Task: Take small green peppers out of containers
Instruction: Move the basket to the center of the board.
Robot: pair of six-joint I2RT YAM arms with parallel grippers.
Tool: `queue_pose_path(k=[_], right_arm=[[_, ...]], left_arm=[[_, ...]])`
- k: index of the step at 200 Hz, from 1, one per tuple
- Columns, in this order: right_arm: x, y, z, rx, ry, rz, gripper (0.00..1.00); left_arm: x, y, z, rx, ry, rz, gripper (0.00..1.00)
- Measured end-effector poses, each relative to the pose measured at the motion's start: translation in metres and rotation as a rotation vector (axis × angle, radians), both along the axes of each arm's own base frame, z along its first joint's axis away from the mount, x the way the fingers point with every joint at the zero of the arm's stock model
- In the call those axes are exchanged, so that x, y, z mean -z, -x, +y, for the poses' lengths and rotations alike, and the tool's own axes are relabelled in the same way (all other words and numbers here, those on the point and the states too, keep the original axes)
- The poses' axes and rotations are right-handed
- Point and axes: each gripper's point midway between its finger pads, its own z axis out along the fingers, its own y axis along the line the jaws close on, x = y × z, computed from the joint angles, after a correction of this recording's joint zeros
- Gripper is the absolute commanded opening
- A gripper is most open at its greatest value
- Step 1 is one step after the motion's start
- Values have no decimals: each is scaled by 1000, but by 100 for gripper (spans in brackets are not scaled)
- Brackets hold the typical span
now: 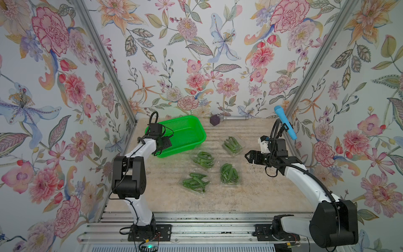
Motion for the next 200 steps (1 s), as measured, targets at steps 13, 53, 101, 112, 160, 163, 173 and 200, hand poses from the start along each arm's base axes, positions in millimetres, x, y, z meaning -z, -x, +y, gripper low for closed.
queue_pose_path(k=[13, 53, 101, 112, 160, 163, 173, 200], right_arm=[[-2, 0, 0, -1, 0, -6, 89], [-2, 0, 0, -1, -1, -8, 89], [-3, 1, 1, -4, -5, -8, 89], [-3, 1, 1, -6, -7, -8, 89], [-4, 1, 4, -17, -18, -10, 89], [-4, 1, 4, -17, -19, -10, 89], [-5, 1, 4, -19, -21, -11, 89], [-5, 1, 5, -24, -26, -10, 89]], left_arm=[[5, 6, 8, -9, -4, 28, 81], [26, 37, 20, -28, 2, 127, 79], [34, 85, 7, -6, 79, 191, 79], [32, 95, 4, -3, 99, 191, 79], [20, 123, -4, -2, 144, 161, 77], [19, 124, -4, -2, 146, 158, 78], [17, 132, -6, -1, 154, 152, 78], [12, 148, -7, -3, 160, 147, 78]])
